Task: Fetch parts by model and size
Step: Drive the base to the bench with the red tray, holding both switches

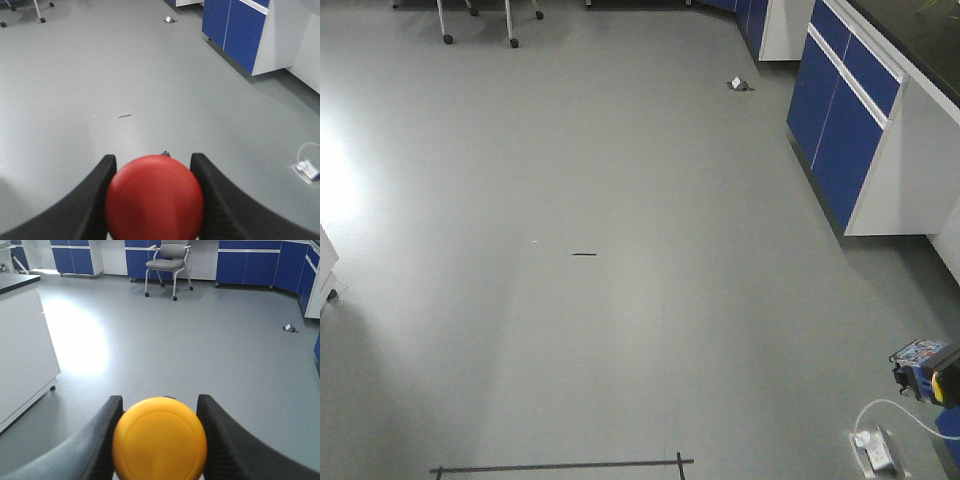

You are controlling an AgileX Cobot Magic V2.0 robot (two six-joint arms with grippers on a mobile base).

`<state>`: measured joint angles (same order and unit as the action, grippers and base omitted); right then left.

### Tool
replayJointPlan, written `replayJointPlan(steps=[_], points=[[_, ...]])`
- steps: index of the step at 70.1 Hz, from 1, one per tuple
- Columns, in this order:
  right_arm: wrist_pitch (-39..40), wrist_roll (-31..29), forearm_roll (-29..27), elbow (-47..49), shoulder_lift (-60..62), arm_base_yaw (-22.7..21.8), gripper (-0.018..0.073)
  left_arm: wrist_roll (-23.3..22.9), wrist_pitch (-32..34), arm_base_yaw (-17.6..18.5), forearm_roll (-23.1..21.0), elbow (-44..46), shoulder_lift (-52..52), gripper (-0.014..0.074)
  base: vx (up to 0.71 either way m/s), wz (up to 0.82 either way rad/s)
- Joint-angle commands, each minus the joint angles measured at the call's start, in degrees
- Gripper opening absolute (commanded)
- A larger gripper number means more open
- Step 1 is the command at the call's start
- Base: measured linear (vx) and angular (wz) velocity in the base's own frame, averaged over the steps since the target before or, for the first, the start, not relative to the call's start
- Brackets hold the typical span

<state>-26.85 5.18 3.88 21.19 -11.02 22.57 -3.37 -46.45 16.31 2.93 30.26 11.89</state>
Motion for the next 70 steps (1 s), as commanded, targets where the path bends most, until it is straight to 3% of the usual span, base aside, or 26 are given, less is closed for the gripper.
replayJointPlan(steps=[1, 70], points=[[4.6, -0.3, 0.4, 1.6, -0.5, -0.1, -0.001, -0.1, 4.5, 0.2, -0.2, 1.5, 0.7, -0.0006, 0.64, 0.03], [4.5, -0.3, 0.4, 1.6, -0.5, -0.1, -0.001, -0.1, 4.5, 0.2, -0.2, 1.5, 0.7, -0.0006, 0.71, 0.0]])
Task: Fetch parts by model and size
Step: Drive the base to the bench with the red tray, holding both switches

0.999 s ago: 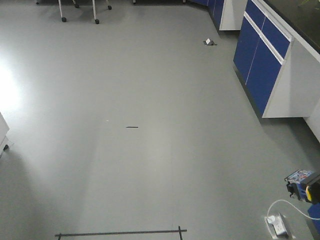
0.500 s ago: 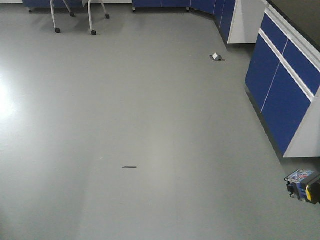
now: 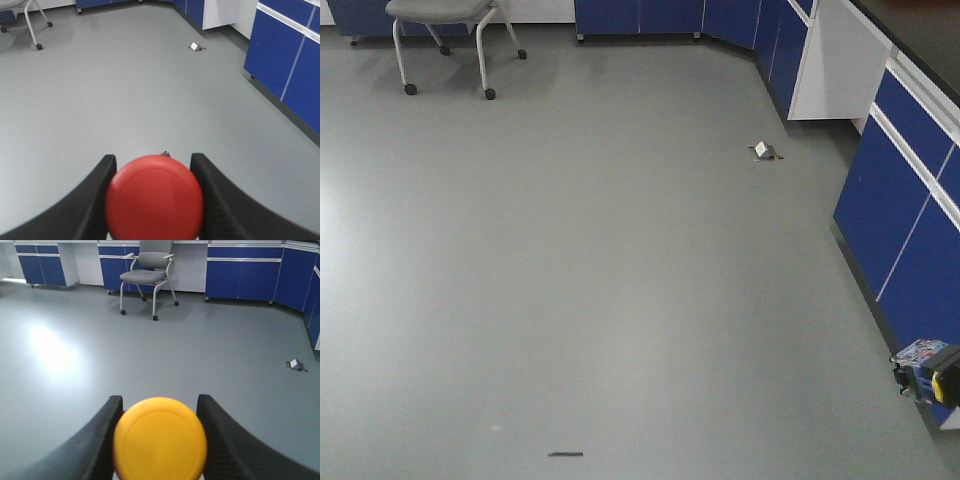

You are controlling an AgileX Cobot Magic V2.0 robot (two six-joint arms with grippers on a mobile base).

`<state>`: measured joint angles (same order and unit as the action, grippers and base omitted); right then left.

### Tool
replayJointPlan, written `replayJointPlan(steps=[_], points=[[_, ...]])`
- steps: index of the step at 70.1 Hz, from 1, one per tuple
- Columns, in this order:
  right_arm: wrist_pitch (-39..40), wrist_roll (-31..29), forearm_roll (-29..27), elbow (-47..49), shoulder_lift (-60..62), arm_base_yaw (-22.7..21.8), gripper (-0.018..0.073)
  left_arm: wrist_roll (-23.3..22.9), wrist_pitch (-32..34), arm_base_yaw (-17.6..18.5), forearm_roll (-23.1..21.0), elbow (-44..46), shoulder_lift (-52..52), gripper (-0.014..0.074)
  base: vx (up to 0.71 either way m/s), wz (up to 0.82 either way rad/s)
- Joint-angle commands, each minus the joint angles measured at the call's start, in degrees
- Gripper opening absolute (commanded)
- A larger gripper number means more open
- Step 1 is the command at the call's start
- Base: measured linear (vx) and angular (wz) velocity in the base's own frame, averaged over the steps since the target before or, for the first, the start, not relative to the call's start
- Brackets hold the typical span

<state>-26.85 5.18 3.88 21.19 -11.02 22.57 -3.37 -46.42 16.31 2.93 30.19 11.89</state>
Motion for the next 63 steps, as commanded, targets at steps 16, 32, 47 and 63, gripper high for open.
replayJointPlan(steps=[16, 32, 47, 63], points=[[4.5, -0.3, 0.4, 1.6, -0.5, -0.1, -0.001, -0.1, 4.5, 0.2, -0.2, 1.6, 0.8, -0.0006, 0.72, 0.01], [4.5, -0.3, 0.4, 1.6, -0.5, -0.1, -0.001, -0.1, 4.4, 0.2, -0.2, 1.6, 0.7, -0.0006, 0.71, 0.0], [5.0, -0.3, 0.4, 1.6, -0.4, -0.1, -0.001, -0.1, 4.4, 0.2, -0.2, 1.6, 0.7, -0.0006, 0.73, -0.01], [5.0, -0.3, 0.4, 1.6, -0.4, -0.1, -0.001, -0.1, 4.4, 0.2, -0.2, 1.6, 0.7, -0.0006, 0.73, 0.0]])
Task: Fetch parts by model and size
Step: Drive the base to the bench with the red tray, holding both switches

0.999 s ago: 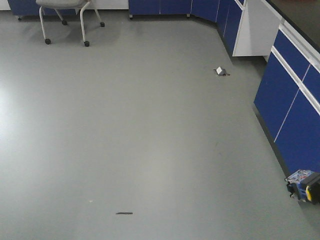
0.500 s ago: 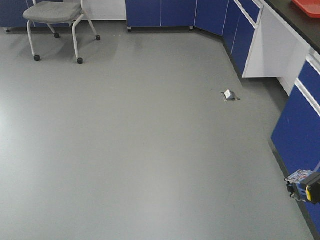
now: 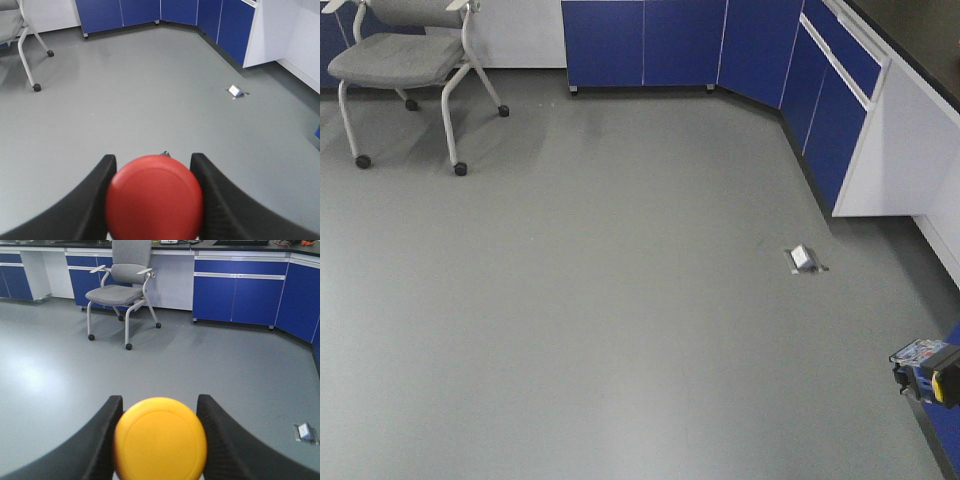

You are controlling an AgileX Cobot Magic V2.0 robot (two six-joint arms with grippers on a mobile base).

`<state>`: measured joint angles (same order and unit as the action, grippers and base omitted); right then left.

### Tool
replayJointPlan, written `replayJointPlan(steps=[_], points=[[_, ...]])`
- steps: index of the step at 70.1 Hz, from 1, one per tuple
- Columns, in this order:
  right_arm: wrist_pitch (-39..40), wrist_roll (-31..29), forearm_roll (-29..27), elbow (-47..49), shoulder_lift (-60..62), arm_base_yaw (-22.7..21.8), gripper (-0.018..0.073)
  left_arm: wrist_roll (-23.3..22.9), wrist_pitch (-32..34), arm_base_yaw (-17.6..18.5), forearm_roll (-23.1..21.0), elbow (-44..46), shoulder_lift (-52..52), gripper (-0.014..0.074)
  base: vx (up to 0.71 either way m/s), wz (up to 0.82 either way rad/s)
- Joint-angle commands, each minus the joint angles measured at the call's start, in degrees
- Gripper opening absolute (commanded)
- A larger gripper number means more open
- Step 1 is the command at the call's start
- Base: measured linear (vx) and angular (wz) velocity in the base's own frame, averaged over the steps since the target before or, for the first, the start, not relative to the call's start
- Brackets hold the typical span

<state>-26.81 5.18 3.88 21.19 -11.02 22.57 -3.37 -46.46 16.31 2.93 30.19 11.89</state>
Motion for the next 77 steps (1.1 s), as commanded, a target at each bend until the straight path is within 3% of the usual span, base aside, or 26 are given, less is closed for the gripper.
replayJointPlan(steps=[1, 77], points=[[5.0, -0.3, 0.4, 1.6, -0.4, -0.1, -0.001, -0.1, 4.5, 0.2, -0.2, 1.6, 0.7, -0.0006, 0.73, -0.01], [5.0, -0.3, 0.4, 1.6, -0.4, -0.1, -0.001, -0.1, 4.5, 0.2, -0.2, 1.6, 0.8, -0.0006, 0.66, 0.01]])
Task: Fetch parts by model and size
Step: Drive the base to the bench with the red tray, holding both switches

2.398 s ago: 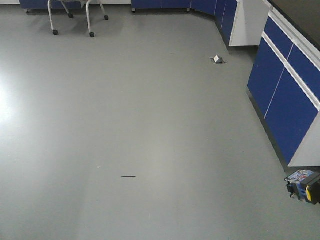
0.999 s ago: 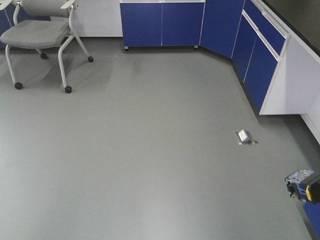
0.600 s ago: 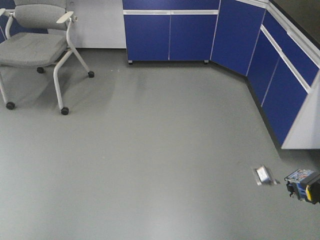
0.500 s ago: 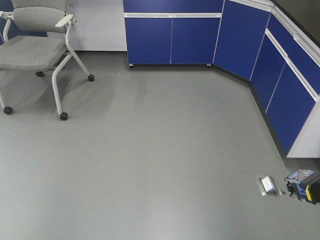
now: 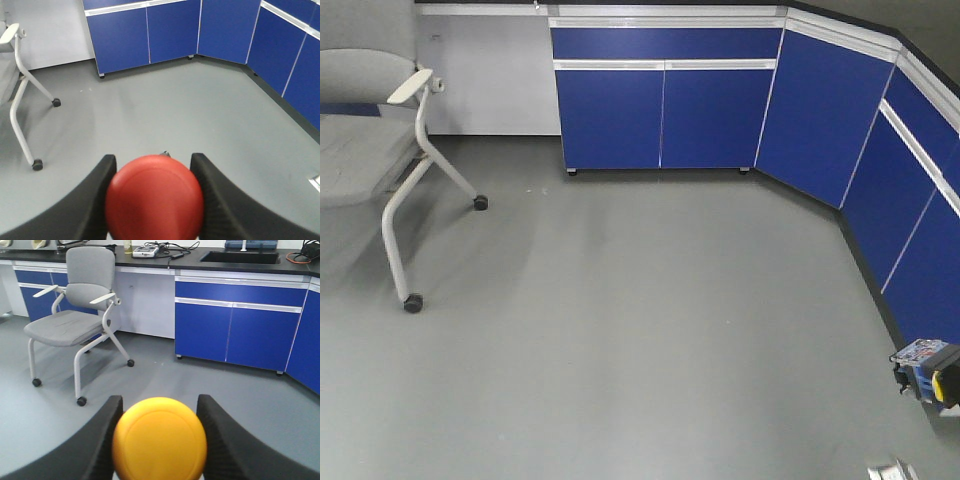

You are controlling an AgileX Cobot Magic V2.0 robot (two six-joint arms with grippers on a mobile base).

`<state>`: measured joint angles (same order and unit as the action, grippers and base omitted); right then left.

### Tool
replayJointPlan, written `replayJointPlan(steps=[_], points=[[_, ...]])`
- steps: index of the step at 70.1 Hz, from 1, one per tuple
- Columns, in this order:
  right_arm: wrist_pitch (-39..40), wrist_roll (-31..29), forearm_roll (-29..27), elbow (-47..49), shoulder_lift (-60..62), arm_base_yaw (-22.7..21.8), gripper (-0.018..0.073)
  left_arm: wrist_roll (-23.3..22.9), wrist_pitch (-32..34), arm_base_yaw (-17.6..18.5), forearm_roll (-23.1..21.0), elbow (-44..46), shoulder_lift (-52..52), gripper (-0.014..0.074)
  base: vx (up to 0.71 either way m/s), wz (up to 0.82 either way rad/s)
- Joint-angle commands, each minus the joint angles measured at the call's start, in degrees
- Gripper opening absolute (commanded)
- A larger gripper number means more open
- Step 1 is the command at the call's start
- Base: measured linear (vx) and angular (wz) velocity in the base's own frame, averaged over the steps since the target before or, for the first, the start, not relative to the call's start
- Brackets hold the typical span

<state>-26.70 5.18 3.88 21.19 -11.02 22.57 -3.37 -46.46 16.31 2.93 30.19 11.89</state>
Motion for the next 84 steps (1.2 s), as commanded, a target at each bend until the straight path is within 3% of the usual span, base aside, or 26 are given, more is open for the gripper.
replayJointPlan(steps=[1, 41, 84], points=[[4.8, -0.3, 0.4, 1.6, -0.4, -0.1, -0.001, -0.1, 4.5, 0.2, -0.2, 1.6, 0.8, -0.0006, 0.57, -0.06], [4.8, -0.3, 0.4, 1.6, -0.4, -0.1, -0.001, -0.1, 4.5, 0.2, -0.2, 1.6, 0.8, -0.0006, 0.5, -0.15], [4.8, -0.3, 0.4, 1.6, -0.4, -0.1, -0.001, -0.1, 4.5, 0.2, -0.2, 1.6, 0.8, -0.0006, 0.31, -0.86]])
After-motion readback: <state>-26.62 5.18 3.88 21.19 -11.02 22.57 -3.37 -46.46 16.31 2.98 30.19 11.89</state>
